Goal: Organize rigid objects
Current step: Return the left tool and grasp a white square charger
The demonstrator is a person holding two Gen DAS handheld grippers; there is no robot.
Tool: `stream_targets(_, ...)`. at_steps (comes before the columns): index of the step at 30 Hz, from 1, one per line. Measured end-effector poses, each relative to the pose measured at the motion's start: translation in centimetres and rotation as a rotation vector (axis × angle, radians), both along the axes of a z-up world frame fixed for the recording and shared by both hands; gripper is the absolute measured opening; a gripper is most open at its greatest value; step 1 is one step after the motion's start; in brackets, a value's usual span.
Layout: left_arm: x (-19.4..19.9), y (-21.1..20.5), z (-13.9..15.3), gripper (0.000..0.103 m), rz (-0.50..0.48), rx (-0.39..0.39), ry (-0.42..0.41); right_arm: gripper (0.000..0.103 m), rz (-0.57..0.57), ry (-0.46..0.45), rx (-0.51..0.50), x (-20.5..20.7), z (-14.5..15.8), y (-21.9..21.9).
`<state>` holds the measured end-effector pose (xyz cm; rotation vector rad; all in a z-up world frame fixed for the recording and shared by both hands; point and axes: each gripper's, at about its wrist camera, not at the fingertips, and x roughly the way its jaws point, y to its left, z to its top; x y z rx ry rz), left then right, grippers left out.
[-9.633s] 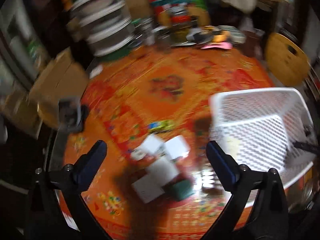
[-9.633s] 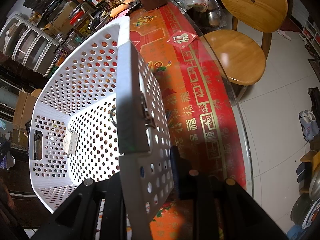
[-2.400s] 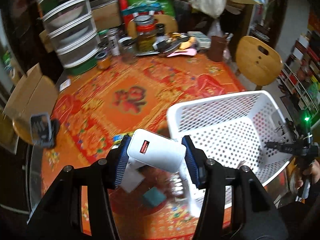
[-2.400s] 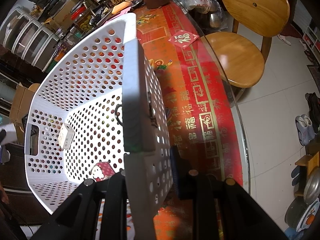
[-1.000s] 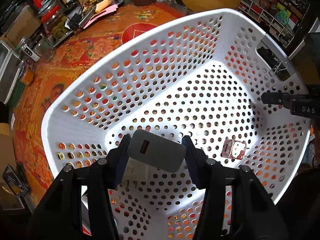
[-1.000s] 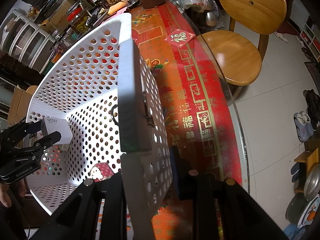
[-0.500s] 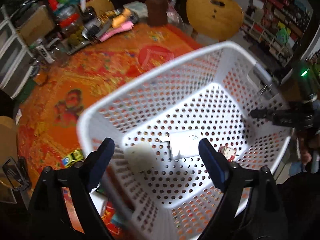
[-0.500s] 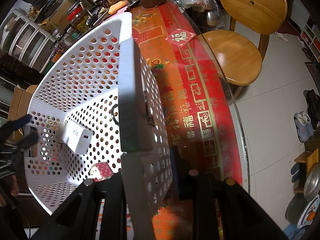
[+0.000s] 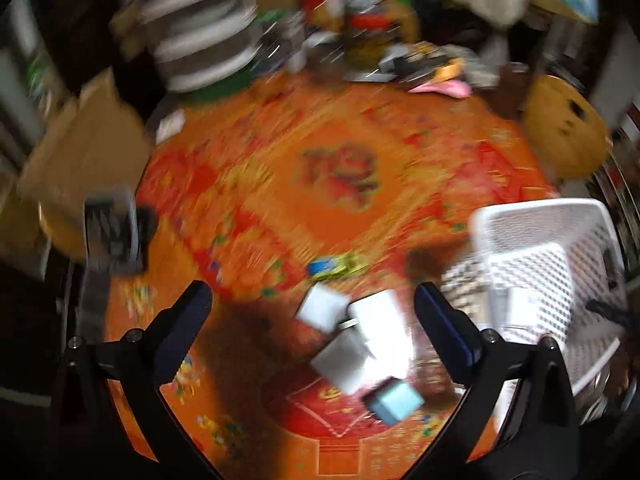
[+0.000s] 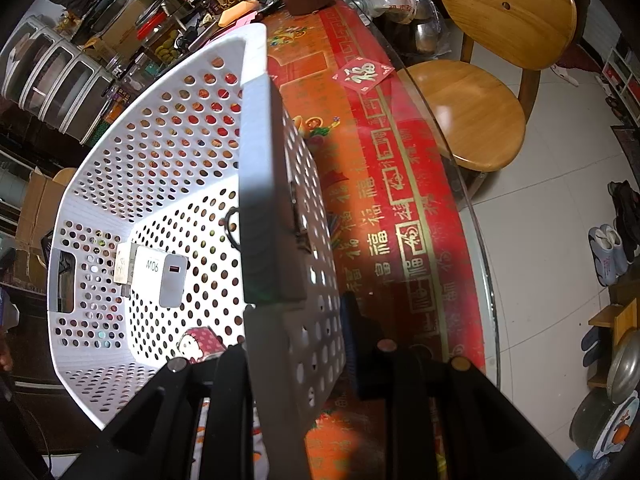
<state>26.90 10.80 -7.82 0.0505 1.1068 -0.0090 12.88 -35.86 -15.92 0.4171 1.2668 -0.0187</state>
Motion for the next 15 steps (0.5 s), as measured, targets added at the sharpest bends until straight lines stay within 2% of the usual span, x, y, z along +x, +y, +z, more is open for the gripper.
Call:
stream_targets(2,0.6,1.6,-2.6,0.1,0.046,-0.046,0.058,0.021,0.001,0.001,0.001,0.0,0.0,0.0)
stream_targets(7,1.6,1.7,-8.4,0.097,0.084,-0.089,0.172,0.021,0.0,0.002,-0.002,0.1,0.0,0.0)
stream_targets(9,1.8,1.6,-10.2,0.092,0.123,-0.125,0.197,0.021,-0.001,0.004,-0.002,0.1,0.0,0.0)
stream_targets(13,2.4,1.9,-12.4,0.09,0.176,-0.158,0.228,0.02,-0.005,0.004,-0.003,0.1,0.0,0.0)
stream_targets(15,2.8,1.8,-13.2,0.088,0.181,-0.139,0.245,0.021,-0.007,0.006,-0.005,0.1,0.0,-0.1)
